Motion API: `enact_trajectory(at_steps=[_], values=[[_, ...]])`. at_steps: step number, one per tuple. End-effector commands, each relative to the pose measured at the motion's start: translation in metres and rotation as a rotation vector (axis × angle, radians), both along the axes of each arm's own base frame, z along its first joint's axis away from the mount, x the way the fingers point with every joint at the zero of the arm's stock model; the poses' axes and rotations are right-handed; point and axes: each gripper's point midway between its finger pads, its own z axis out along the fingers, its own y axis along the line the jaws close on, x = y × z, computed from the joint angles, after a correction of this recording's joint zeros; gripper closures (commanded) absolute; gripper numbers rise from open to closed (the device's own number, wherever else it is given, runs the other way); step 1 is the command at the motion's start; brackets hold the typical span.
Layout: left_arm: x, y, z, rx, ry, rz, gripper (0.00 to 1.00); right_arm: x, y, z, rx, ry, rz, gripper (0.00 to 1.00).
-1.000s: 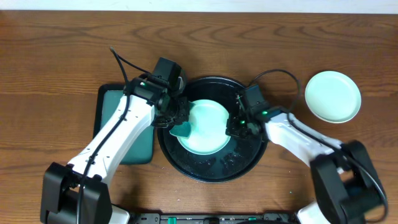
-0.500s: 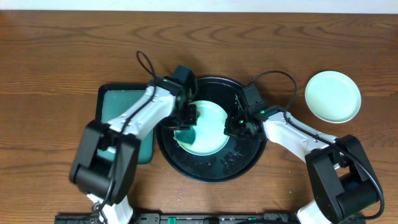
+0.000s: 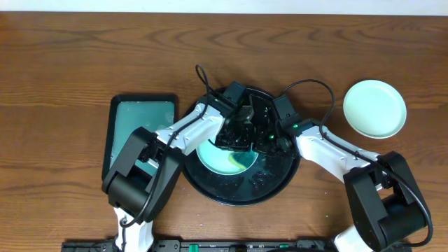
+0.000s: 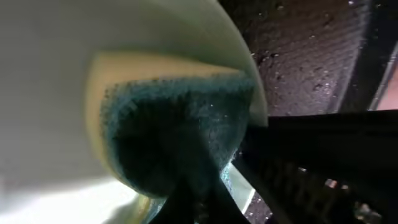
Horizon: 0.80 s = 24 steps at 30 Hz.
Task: Clean dirty plates on tray and stack at the side
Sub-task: 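Scrub the pale green plate with the sponge in the left gripper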
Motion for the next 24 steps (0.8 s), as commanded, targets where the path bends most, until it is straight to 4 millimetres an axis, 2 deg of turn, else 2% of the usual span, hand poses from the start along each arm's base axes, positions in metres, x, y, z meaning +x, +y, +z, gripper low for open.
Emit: enact_trajectory(at_steps=[1, 3, 6, 10, 13, 14, 15, 18, 24], values=[[-0.018, -0.019, -0.008, -0.077, 0.098, -0.017, 0.93, -0.011, -0.005, -0.019, -0.053, 0.047, 0.01, 0.99], [-0.002, -0.002, -0.015, -0.014, 0.064, 0.042, 0.93, -0.013, -0.005, -0.019, -0.053, 0.053, 0.01, 0.98], [0.023, 0.037, -0.028, 0.125, 0.018, 0.153, 0.93, -0.014, -0.005, -0.019, -0.051, 0.058, 0.012, 0.98], [0.056, 0.116, -0.041, 0.382, -0.068, 0.293, 0.93, -0.014, -0.004, -0.019, -0.049, 0.06, 0.013, 0.99], [0.068, 0.165, -0.043, 0.538, -0.109, 0.365, 0.93, -0.014, -0.004, -0.019, -0.049, 0.06, 0.013, 0.98], [0.072, 0.189, -0.042, 0.616, -0.124, 0.395, 0.93, -0.014, -0.004, -0.019, -0.049, 0.06, 0.013, 0.98], [0.073, 0.201, -0.041, 0.66, -0.131, 0.406, 0.93, -0.014, -0.004, -0.019, -0.049, 0.06, 0.013, 0.98], [0.071, 0.226, -0.037, 0.775, -0.152, 0.414, 0.93, -0.014, -0.004, -0.019, -0.049, 0.06, 0.013, 0.98], [0.062, 0.25, -0.028, 0.937, -0.169, 0.408, 0.93, -0.014, -0.004, -0.019, -0.049, 0.059, 0.013, 0.98]])
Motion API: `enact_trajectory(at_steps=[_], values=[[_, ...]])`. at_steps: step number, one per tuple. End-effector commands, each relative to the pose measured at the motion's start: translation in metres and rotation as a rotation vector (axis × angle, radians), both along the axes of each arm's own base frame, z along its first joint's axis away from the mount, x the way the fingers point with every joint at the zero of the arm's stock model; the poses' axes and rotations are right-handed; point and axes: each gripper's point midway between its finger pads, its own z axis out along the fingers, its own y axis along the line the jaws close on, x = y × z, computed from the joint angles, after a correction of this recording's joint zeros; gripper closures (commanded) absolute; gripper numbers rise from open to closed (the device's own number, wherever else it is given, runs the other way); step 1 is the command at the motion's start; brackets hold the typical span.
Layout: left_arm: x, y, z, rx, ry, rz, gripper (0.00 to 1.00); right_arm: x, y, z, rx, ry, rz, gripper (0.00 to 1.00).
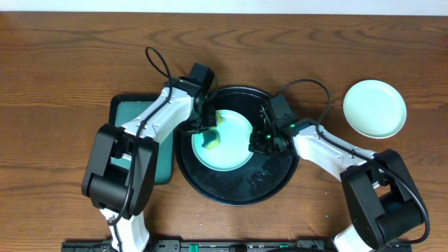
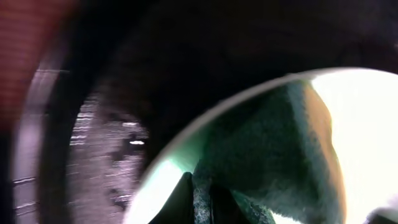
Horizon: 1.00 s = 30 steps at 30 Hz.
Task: Clean dirty plates on tray and stack at the side
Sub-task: 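Scrub the pale green plate with the sponge in the left gripper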
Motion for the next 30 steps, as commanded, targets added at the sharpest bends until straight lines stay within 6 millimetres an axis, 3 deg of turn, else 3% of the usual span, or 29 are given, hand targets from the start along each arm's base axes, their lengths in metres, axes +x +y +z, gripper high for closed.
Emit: enact_trajectory(at_steps=[1, 6, 9, 14, 20, 24, 30], values=[[-0.005, 0.112, -0.024, 0.542, -0.005, 0.09, 0.93, -0.013, -0.014, -0.019, -0.075, 0.05, -0.002, 0.98], [-0.021, 0.113, -0.019, 0.597, 0.038, 0.079, 0.93, -0.013, -0.014, -0.019, -0.075, 0.049, 0.0, 0.98], [-0.036, 0.093, -0.024, 0.528, 0.109, -0.016, 0.93, -0.013, -0.014, -0.019, -0.075, 0.048, 0.001, 0.99], [-0.08, 0.001, -0.033, 0.066, 0.286, -0.309, 0.93, -0.012, -0.014, -0.019, -0.076, 0.041, 0.011, 0.98], [-0.127, -0.096, -0.003, -0.44, 0.384, -0.5, 0.93, -0.013, -0.014, -0.019, -0.08, 0.042, 0.01, 0.98], [-0.129, -0.122, 0.006, -0.559, 0.358, -0.526, 0.93, -0.013, -0.014, -0.019, -0.079, 0.043, 0.01, 0.98], [-0.094, -0.141, 0.001, -0.577, 0.216, -0.478, 0.93, -0.015, -0.016, -0.02, -0.085, 0.053, 0.01, 0.99]])
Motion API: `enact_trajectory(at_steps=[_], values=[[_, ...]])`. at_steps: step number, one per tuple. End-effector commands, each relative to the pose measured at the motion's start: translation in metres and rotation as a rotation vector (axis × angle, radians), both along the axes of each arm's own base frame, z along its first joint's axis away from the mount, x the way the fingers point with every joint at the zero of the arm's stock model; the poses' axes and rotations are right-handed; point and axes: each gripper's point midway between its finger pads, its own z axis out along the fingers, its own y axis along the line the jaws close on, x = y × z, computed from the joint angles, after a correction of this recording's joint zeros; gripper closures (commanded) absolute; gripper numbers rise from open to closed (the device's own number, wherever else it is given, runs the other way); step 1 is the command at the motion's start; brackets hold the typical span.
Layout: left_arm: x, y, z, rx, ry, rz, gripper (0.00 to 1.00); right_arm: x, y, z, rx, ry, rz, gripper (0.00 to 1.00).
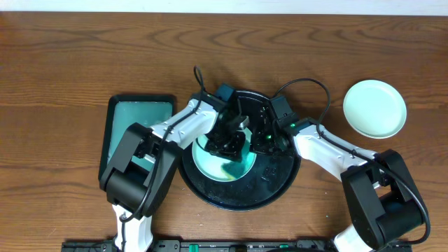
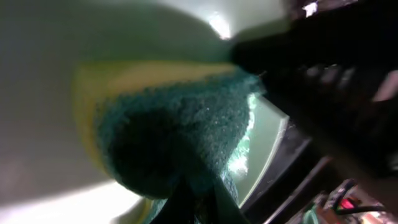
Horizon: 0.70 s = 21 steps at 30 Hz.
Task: Clean dirty plates on tray and stack at the side
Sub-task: 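Scrub the pale green plate with the sponge in the left gripper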
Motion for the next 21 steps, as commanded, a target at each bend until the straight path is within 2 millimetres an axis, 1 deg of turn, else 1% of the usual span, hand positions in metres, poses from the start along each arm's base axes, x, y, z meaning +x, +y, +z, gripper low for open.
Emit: enact_trajectory(at_steps=[1, 2, 4, 6, 9, 11, 12, 18, 19, 21], values=[[0.007, -0.024, -0.006, -0.068, 0.016, 0.066, 0.93, -0.015, -0.014, -0.02, -0.072, 0.066, -0.026, 0.98], [0.018, -0.019, -0.013, -0.009, -0.02, 0.115, 0.93, -0.016, -0.015, -0.02, -0.074, 0.069, -0.026, 0.99], [0.039, -0.001, -0.026, 0.121, -0.099, 0.21, 0.93, -0.018, -0.016, -0.021, -0.079, 0.079, -0.026, 0.98], [0.054, 0.015, -0.032, 0.201, -0.155, 0.261, 0.93, -0.02, -0.017, -0.021, -0.083, 0.086, -0.025, 0.98], [0.081, 0.052, -0.039, 0.349, -0.25, 0.366, 0.93, -0.022, -0.018, -0.022, -0.088, 0.092, -0.018, 0.99], [0.094, 0.07, -0.04, 0.408, -0.289, 0.419, 0.93, -0.023, -0.018, -0.022, -0.089, 0.095, -0.018, 0.98], [0.101, 0.082, -0.04, 0.443, -0.308, 0.457, 0.93, -0.023, -0.018, -0.022, -0.09, 0.096, -0.018, 0.99], [0.131, 0.125, -0.034, 0.524, -0.374, 0.566, 0.93, -0.023, -0.018, -0.022, -0.091, 0.093, -0.011, 0.98], [0.14, 0.136, -0.03, 0.548, -0.399, 0.592, 0.93, -0.023, -0.018, -0.022, -0.091, 0.093, -0.012, 0.98], [0.148, 0.144, -0.026, 0.567, -0.423, 0.615, 0.93, -0.023, -0.018, -0.022, -0.091, 0.093, -0.011, 0.98]])
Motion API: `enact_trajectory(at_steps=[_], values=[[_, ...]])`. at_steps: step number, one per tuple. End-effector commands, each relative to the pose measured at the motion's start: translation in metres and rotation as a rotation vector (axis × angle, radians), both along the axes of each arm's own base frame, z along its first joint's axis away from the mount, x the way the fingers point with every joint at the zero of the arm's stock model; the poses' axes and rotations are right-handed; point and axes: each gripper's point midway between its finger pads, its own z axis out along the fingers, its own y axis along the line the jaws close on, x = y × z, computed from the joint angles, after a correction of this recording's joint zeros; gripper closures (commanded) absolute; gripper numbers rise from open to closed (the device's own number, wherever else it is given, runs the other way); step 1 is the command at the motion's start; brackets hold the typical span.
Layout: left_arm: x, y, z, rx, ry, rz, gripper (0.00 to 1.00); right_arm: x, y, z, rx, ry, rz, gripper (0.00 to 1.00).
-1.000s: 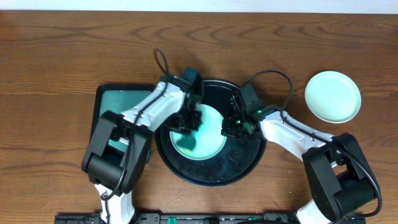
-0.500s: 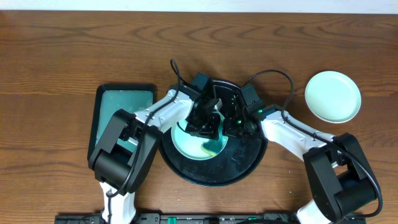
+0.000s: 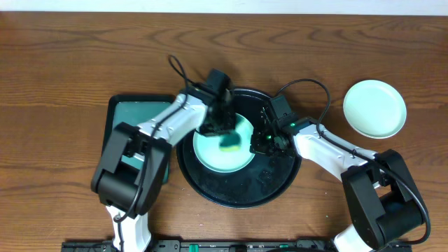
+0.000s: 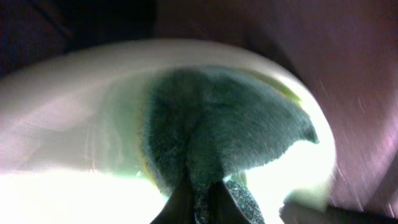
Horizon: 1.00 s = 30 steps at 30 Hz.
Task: Clean dirty plates on tray and stack at the side
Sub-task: 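Scrub the pale green plate with the sponge in the left gripper, then return the sponge to the water tray with the left gripper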
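Observation:
A pale green plate [image 3: 210, 150] lies in the round black tray [image 3: 238, 192]. My left gripper [image 3: 225, 136] is shut on a green and yellow sponge [image 3: 230, 144], which is pressed onto the plate a little right of its centre. The left wrist view shows the sponge [image 4: 224, 124] pinched between the fingers of the left gripper [image 4: 202, 193] and flattened against the wet plate [image 4: 62, 124]. My right gripper [image 3: 257, 142] sits at the plate's right rim, shut on it. A clean pale plate [image 3: 374, 108] rests on the table at the right.
A green rectangular tray [image 3: 136, 122] with a dark rim lies on the table left of the black tray, partly under my left arm. Both arms reach over the black tray and meet close together above the plate.
My left gripper and the sponge have moved from the plate's lower middle to just right of its centre, and the wrist has turned. The right gripper stays at the plate's right rim.
The sponge, held in my left gripper, was first on the plate's right part beside the right gripper. Then it was at the plate's left edge, then at the lower middle, and now right of centre. The right gripper stayed at the rim throughout.

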Motion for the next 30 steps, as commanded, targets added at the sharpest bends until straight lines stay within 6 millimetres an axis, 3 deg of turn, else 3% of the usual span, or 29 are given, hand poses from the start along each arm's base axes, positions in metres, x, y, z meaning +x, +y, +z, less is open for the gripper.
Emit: enact_trajectory(at_steps=[1, 6, 9, 14, 18, 24, 27, 30], values=[[0.059, 0.107, -0.017, 0.407, -0.17, 0.225, 0.93, -0.018, -0.016, -0.022, -0.08, 0.066, -0.002, 0.98], [0.067, 0.116, -0.007, 0.442, -0.187, 0.251, 0.93, -0.018, -0.016, -0.022, -0.084, 0.066, -0.003, 0.98], [0.062, 0.132, -0.001, 0.532, -0.168, 0.308, 0.93, -0.018, -0.016, -0.022, -0.084, 0.066, -0.002, 0.99], [0.05, 0.136, 0.014, 0.559, -0.131, 0.291, 0.93, -0.018, -0.017, -0.022, -0.084, 0.066, -0.002, 0.99], [0.045, 0.136, 0.043, 0.544, -0.161, 0.295, 0.93, -0.018, -0.016, -0.022, -0.084, 0.064, -0.003, 0.98], [0.033, 0.144, 0.103, 0.506, -0.245, 0.329, 0.93, -0.018, -0.016, -0.022, -0.084, 0.064, -0.002, 0.98], [0.03, 0.155, 0.122, 0.497, -0.269, 0.363, 0.93, -0.018, -0.016, -0.022, -0.084, 0.063, -0.002, 0.98], [0.029, 0.176, 0.127, 0.514, -0.261, 0.402, 0.93, -0.018, -0.016, -0.022, -0.083, 0.063, -0.003, 0.98]])
